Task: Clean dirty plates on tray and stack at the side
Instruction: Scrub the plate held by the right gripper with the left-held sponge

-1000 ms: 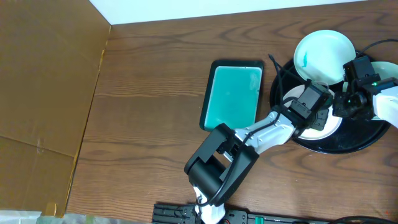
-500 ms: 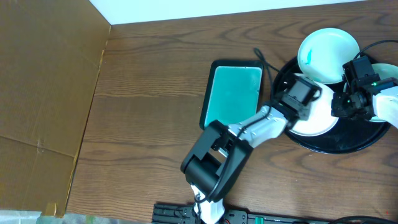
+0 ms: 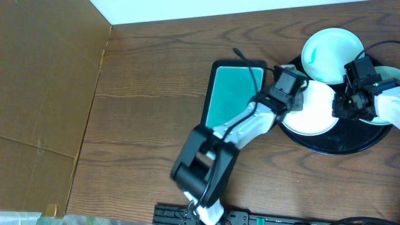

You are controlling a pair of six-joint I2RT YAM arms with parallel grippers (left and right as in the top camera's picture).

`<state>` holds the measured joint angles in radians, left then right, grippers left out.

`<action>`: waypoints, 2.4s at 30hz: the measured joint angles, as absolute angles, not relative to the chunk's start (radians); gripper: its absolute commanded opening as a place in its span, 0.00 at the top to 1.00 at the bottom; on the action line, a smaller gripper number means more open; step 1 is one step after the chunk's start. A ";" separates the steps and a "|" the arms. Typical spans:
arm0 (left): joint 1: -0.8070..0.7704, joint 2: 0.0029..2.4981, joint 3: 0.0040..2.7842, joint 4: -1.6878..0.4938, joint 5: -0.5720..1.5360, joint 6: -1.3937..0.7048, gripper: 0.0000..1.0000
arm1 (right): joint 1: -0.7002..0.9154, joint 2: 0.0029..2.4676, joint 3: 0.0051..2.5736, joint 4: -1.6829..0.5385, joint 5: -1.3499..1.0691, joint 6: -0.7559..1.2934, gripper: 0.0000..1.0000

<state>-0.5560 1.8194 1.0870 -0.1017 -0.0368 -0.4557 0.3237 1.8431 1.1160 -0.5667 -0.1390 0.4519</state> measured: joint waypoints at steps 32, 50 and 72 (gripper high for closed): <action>-0.591 1.946 1.087 -0.013 -0.064 -0.521 0.93 | 0.324 1.843 1.116 -0.564 -0.136 0.452 0.99; -0.604 1.942 1.079 0.000 -0.263 -0.479 0.93 | 0.324 1.843 1.116 -0.564 -0.137 0.453 0.99; -0.571 1.971 1.065 0.117 0.123 -0.471 0.93 | 0.324 1.843 1.116 -0.564 -0.130 0.453 0.99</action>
<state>-0.5713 1.9713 1.0653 0.1165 0.1230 -0.4709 0.3237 1.8431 1.1164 -0.5640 -0.1303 0.4530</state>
